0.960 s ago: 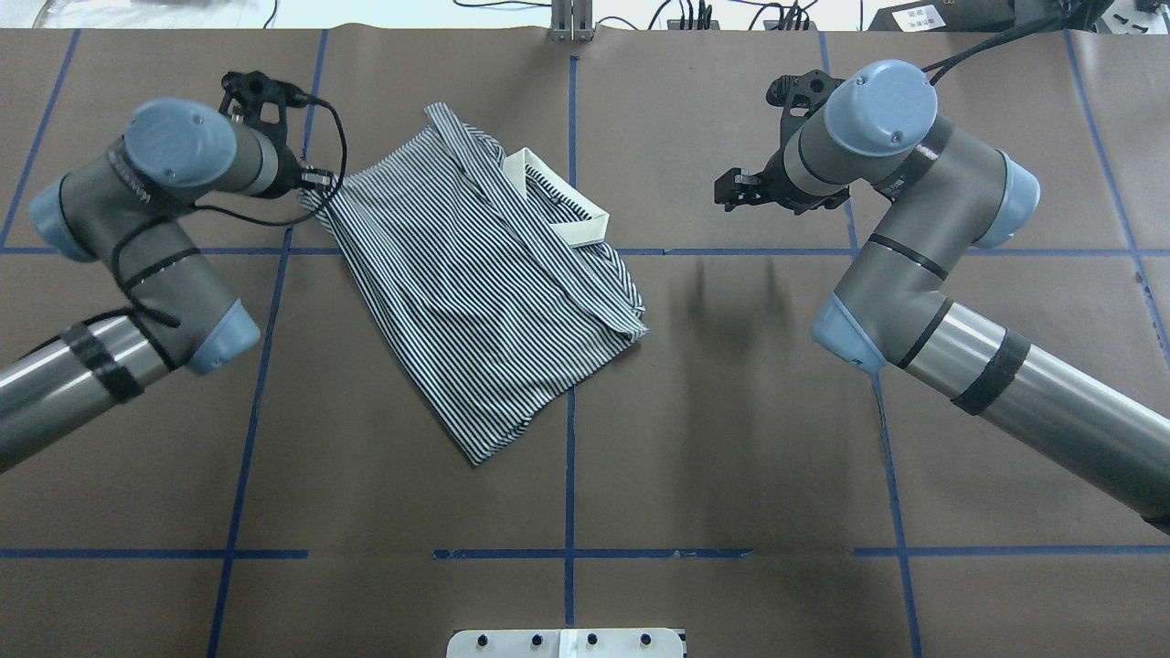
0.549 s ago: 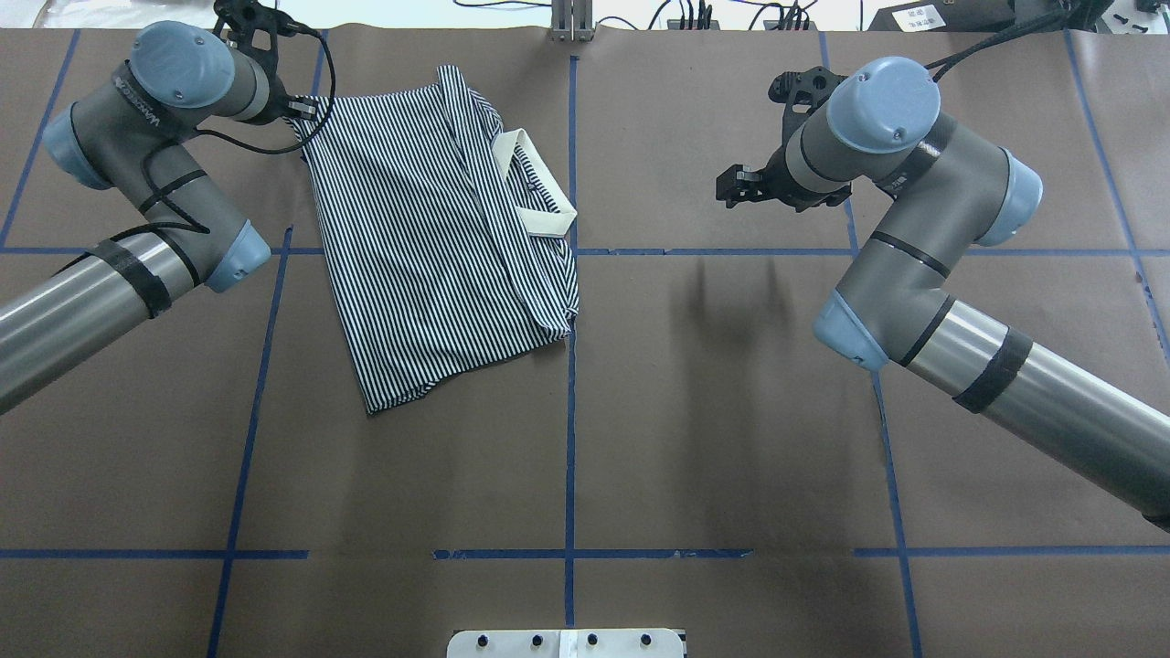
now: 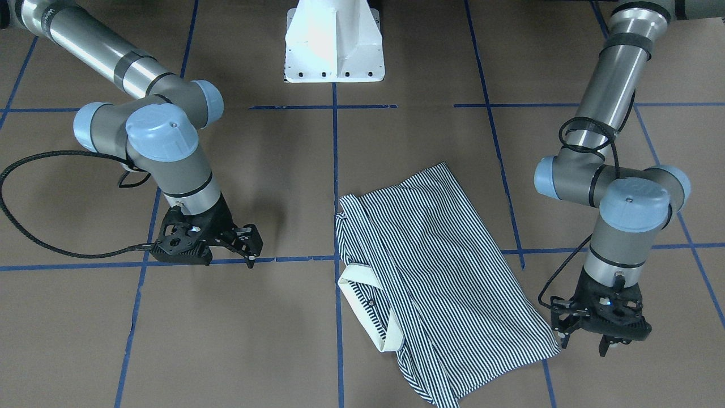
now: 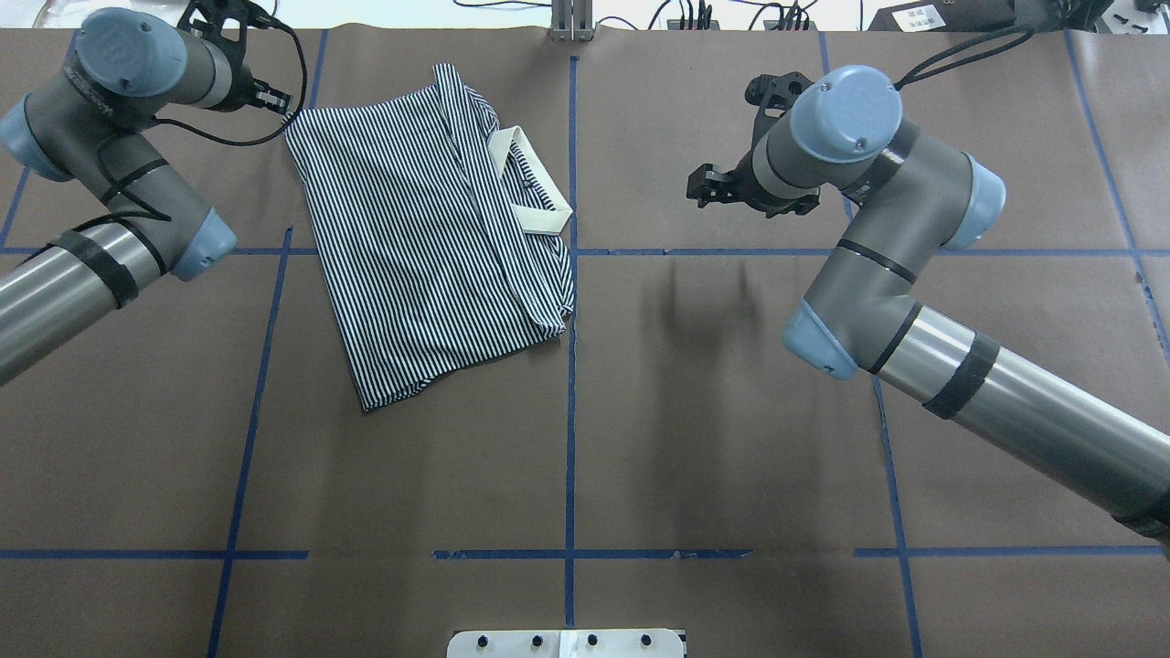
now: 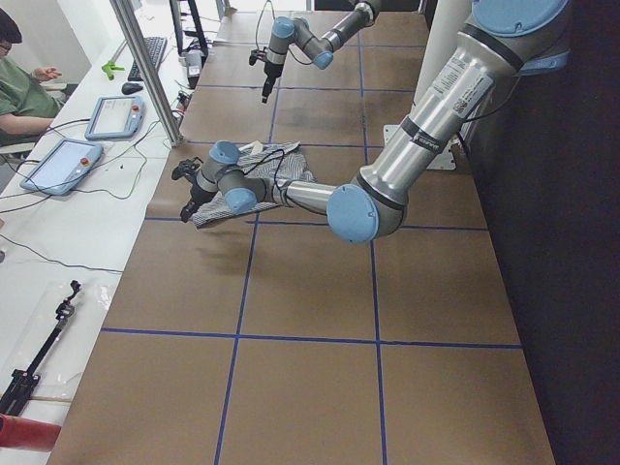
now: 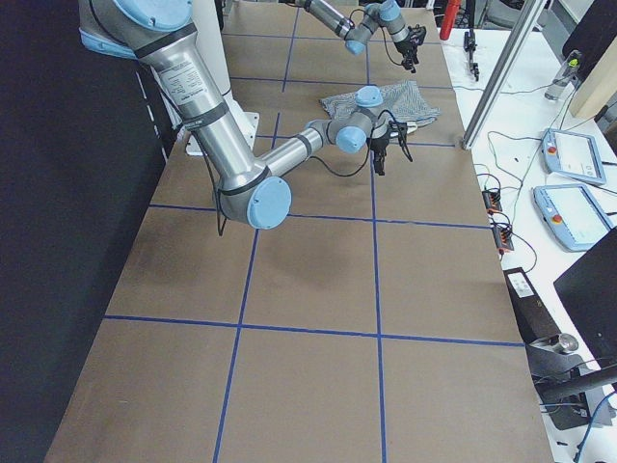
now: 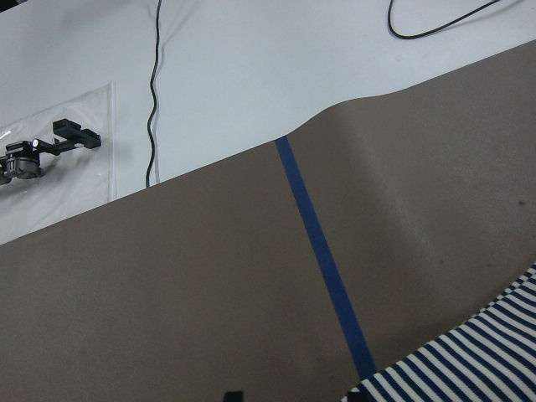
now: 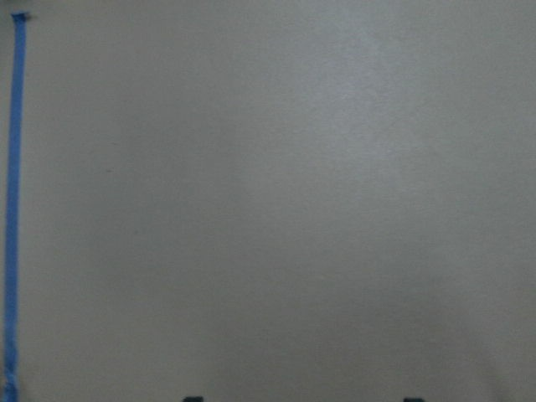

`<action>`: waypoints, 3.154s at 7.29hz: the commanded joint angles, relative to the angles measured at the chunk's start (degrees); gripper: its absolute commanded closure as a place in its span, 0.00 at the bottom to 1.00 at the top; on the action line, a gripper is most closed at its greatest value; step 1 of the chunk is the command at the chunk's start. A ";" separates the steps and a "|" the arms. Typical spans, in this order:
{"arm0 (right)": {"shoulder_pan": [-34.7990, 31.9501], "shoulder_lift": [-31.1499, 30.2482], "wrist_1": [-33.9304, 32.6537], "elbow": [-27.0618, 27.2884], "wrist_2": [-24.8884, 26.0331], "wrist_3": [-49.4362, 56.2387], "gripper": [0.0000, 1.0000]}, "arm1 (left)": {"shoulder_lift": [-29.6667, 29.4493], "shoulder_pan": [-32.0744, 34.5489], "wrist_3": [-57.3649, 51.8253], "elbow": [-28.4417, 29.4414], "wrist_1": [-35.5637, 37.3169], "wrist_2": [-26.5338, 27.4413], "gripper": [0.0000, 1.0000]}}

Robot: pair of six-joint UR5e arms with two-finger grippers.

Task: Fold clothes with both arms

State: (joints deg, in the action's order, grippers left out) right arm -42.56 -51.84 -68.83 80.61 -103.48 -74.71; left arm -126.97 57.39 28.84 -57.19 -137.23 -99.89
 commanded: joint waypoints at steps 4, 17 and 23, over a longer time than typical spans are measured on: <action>8.62 21.24 4.89 -23.78 13.71 -19.85 0.37 | 0.84 0.71 -0.81 -1.26 -0.23 -1.80 0.00; 13.36 -4.09 0.54 7.48 17.34 -23.20 1.00 | 3.13 0.53 -0.45 -5.56 -0.31 -1.89 0.00; 16.46 -13.20 0.29 15.88 20.16 -22.41 0.21 | 3.39 0.35 -0.45 -6.26 -0.31 -1.89 0.00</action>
State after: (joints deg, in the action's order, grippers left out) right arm -26.00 -64.67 -68.14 95.03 -82.93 -97.31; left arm -123.64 57.75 28.39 -63.12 -137.55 -101.78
